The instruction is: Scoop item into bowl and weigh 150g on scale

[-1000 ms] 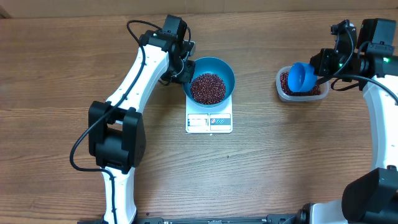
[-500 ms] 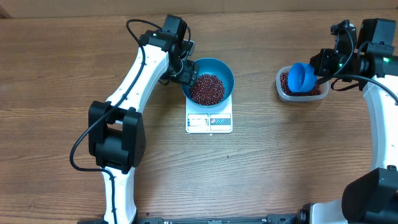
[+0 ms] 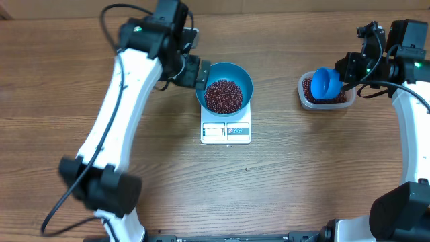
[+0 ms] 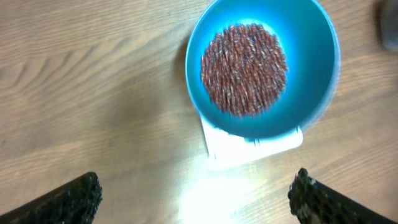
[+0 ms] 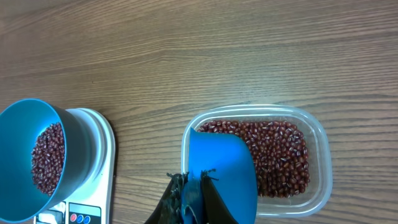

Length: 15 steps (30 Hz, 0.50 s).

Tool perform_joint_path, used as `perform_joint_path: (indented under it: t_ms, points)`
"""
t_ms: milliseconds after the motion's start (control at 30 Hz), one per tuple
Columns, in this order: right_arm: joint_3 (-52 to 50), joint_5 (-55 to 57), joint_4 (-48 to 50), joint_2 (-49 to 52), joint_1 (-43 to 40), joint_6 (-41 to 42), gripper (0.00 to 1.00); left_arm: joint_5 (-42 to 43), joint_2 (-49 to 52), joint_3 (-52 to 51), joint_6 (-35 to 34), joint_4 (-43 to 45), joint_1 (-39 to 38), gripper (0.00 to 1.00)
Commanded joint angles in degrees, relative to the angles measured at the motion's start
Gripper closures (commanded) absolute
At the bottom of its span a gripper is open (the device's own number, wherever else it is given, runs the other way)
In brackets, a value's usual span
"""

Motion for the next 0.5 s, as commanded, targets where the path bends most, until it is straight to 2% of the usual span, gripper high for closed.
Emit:
perform_joint_path:
  t_ms: [0, 100, 167, 333, 467]
  points:
    - [1.49, -0.33, 0.42, -1.31, -0.07, 0.20, 0.96, -0.20, -2.86, 0.85, -1.88, -5.27, -0.46, 0.01]
    - [1.49, -0.33, 0.57, -1.31, -0.07, 0.20, 0.96, -0.20, -2.89, -2.99, -2.12, -10.69, -3.48, 0.00]
    - [1.49, -0.33, 0.46, -1.31, -0.07, 0.20, 0.96, -0.39, -2.93, -6.21, -3.76, -10.67, -5.92, 0.00]
    - [1.49, -0.31, -0.33, -1.31, -0.07, 0.20, 0.96, -0.87, -2.93, -20.24, -8.02, -4.50, -14.40, 0.01]
    - [1.49, -0.33, -0.33, -1.31, -0.07, 0.20, 0.96, -1.88, -2.95, -27.65, -10.62, 1.22, -19.41, 0.00]
